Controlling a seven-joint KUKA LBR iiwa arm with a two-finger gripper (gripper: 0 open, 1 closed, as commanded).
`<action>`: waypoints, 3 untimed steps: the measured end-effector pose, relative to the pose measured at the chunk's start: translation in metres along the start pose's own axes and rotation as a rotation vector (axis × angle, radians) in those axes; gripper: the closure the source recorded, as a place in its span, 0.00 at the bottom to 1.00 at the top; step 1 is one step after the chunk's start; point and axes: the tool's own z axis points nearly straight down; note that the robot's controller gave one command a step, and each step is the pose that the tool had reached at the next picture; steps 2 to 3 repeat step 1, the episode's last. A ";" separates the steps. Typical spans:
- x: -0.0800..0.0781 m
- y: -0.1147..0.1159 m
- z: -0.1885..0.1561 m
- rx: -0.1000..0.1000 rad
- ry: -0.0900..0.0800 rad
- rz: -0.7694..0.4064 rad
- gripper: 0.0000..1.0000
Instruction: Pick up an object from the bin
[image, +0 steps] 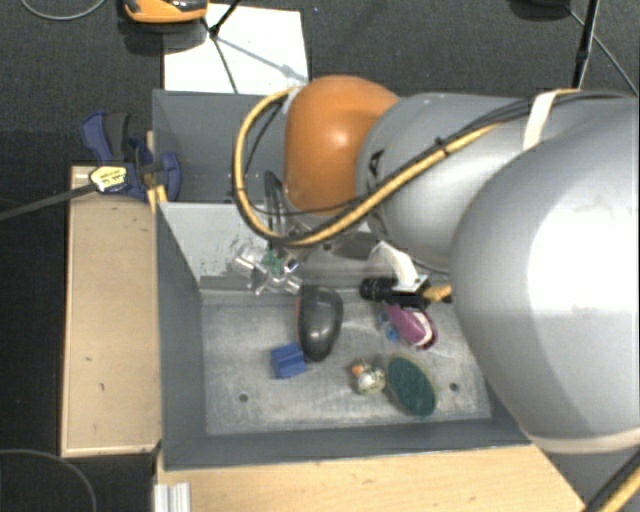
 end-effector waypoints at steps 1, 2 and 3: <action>-0.001 0.001 -0.016 0.003 0.001 -0.007 1.00; -0.001 0.001 -0.016 0.003 0.001 -0.007 1.00; -0.001 0.001 -0.016 0.003 0.001 -0.007 1.00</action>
Offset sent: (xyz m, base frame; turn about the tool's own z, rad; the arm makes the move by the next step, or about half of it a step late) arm 0.0000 -0.0001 0.0147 0.0000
